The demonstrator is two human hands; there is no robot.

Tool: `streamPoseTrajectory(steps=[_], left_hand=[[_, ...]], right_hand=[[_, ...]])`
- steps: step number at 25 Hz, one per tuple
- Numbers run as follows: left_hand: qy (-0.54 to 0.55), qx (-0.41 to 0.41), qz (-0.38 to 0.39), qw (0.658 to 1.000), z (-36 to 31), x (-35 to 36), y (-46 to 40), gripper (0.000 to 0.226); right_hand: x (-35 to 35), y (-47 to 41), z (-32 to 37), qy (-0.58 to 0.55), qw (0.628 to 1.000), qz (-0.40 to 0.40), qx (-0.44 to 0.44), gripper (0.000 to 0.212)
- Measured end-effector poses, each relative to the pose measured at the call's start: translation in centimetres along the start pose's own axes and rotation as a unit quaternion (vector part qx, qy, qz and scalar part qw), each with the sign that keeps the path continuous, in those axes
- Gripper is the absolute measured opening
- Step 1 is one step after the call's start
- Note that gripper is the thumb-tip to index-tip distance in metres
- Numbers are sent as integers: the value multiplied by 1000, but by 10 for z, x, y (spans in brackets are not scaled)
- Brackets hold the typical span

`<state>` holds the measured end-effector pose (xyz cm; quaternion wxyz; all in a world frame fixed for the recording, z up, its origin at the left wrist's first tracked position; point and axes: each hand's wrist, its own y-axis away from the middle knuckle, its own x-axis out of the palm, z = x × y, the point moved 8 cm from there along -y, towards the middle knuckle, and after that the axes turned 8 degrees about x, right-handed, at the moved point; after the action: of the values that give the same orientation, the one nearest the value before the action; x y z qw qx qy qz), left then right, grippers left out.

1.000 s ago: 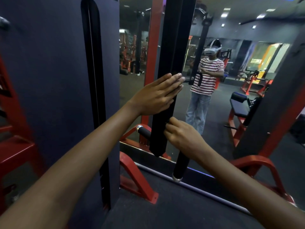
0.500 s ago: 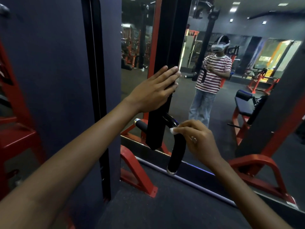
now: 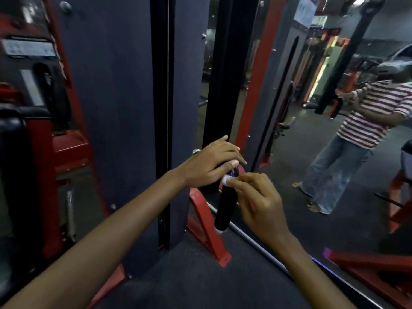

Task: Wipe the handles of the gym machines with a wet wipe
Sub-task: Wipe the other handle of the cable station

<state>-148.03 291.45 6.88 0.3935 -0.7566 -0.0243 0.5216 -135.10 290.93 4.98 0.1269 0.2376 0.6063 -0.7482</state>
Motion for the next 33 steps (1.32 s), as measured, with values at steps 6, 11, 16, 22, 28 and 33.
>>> streamPoseTrajectory(steps=[6, 11, 16, 22, 28, 33], left_hand=[[-67, -59, -11, 996, -6, 3, 5, 37], [-94, -64, 4, 994, -8, 0, 8, 38], [-98, -46, 40, 993, -4, -5, 7, 41], [-164, -32, 28, 986, -1, -5, 8, 50], [-271, -62, -16, 960, 3, -31, 0, 75], [-266, -67, 5, 962, 4, -28, 1, 78]], right_hand=[[20, 49, -7, -68, 997, 13, -20, 33], [44, 79, -5, -105, 993, 51, -32, 27], [64, 105, -13, -113, 989, 93, -26, 24], [69, 114, -15, -129, 988, 87, 25, 21], [27, 56, 2, -156, 987, -6, 31, 23], [4, 8, -9, -133, 987, -76, 38, 18]])
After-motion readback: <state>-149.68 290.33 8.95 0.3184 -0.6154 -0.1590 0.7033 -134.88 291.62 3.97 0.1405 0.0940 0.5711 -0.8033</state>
